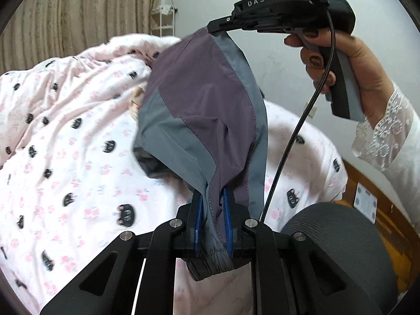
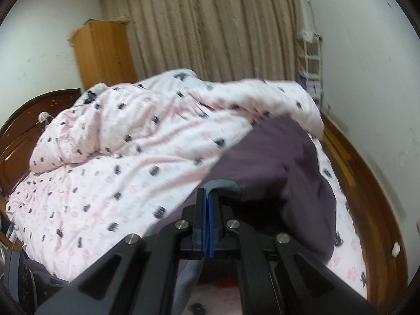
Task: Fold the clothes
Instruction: 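Lift the jacket with both tools and swing it over the bed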
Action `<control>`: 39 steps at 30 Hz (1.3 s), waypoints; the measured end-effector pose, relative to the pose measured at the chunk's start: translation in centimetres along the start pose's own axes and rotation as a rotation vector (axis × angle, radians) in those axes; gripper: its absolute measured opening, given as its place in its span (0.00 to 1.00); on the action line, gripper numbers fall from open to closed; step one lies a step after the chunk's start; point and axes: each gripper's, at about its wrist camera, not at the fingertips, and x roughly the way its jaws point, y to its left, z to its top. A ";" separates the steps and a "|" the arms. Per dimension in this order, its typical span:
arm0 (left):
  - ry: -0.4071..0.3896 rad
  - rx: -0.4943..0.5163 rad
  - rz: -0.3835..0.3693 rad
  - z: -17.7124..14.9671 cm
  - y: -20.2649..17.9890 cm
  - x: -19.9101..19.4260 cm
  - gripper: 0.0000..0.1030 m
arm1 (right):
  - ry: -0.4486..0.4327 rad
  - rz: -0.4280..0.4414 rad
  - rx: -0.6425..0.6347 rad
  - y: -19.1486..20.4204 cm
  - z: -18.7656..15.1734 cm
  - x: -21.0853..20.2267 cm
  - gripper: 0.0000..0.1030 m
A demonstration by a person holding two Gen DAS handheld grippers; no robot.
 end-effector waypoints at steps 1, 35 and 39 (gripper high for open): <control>-0.010 -0.003 0.008 -0.1 0.3 -1.0 0.12 | -0.013 0.013 -0.018 1.2 0.6 -0.6 0.02; -0.206 -0.325 0.498 -13.1 10.9 -27.9 0.12 | 0.068 0.481 -0.329 39.0 1.1 1.8 0.02; -0.168 -0.399 0.573 -14.8 14.7 -26.4 0.12 | 0.139 0.463 -0.360 42.0 -0.1 7.5 0.02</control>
